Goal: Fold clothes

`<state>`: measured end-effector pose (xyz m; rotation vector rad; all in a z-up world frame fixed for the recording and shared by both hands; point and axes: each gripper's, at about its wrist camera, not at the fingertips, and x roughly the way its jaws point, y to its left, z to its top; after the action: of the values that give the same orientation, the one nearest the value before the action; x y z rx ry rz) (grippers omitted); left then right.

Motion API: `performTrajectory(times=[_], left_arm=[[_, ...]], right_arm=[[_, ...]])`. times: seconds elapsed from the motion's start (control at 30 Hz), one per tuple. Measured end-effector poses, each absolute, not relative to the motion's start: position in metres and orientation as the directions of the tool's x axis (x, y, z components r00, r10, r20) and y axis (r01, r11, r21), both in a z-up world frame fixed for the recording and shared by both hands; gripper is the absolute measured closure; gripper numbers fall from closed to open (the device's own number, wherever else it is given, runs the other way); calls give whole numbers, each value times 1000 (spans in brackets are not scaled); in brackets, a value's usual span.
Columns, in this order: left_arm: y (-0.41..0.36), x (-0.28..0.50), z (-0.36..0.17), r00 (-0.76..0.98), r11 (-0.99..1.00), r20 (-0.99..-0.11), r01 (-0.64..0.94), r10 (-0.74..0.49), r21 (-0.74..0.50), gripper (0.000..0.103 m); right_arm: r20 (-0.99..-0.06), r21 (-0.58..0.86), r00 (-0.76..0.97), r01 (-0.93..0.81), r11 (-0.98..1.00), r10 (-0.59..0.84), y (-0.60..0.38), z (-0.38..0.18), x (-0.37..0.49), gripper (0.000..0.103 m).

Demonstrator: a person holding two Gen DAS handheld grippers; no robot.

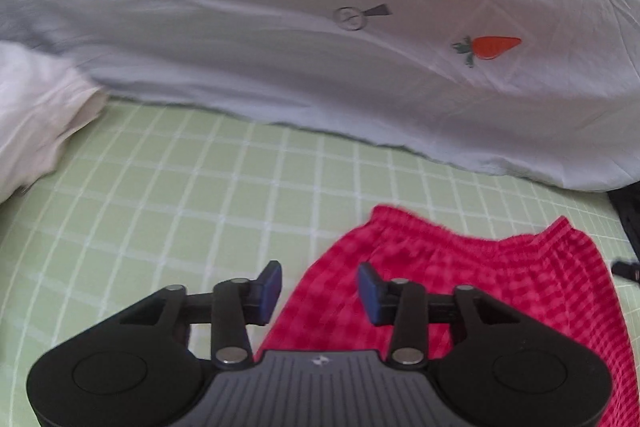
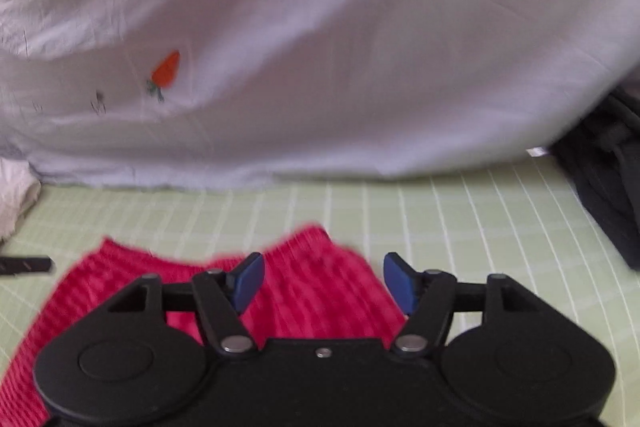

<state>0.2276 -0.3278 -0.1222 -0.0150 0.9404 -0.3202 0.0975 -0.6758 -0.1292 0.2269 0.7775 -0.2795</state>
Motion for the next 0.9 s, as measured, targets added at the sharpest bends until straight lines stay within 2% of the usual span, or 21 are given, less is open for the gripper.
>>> performTrajectory(times=[0.07,0.17,0.27,0.5,0.57,0.6,0.63,0.67,0.7,0.73,0.77,0.8,0.9], left_arm=[[-313,207,-123,528,961,-810,236,-253,-147,40],[-295,175,-128,497,971,-840,198,-217,-134,40],[-274,143,-136,469,980,-864,155,-186,-126,39],[-235,96,-142,419,988,-895,60,-153,-141,34],[-233,92,-144,409,989,-900,59,-150,-138,34],[-232,90,-145,405,990,-903,57,-143,-132,34],[-231,89,-146,403,991,-905,54,-134,-123,34],[-229,88,-147,402,992,-907,47,-126,-118,34],[-228,87,-148,401,992,-907,40,-125,-119,34],[-226,86,-148,401,991,-907,34,-129,-126,34],[-224,86,-149,400,991,-907,28,-133,-133,34],[-222,85,-149,403,990,-906,21,-133,-136,34],[-217,83,-150,411,990,-902,6,-129,-139,34]], right_arm=[[-763,87,617,395,915,-194,-681,-143,70,35],[-807,92,549,484,870,-220,-686,-159,22,34],[-830,76,498,545,835,-250,-688,-170,-22,25],[-849,28,430,617,787,-307,-687,-181,-85,25],[-847,25,430,622,782,-314,-686,-181,-95,28],[-845,36,438,621,783,-308,-685,-180,-98,37],[-844,38,443,611,791,-302,-682,-178,-99,51],[-844,37,447,600,799,-297,-680,-176,-100,58],[-845,28,447,585,811,-293,-677,-175,-99,70],[-847,19,446,570,822,-290,-674,-173,-99,88],[-849,12,444,560,829,-287,-671,-172,-99,98],[-851,13,439,567,824,-289,-668,-171,-102,102],[-857,14,424,588,809,-293,-661,-167,-112,102]])
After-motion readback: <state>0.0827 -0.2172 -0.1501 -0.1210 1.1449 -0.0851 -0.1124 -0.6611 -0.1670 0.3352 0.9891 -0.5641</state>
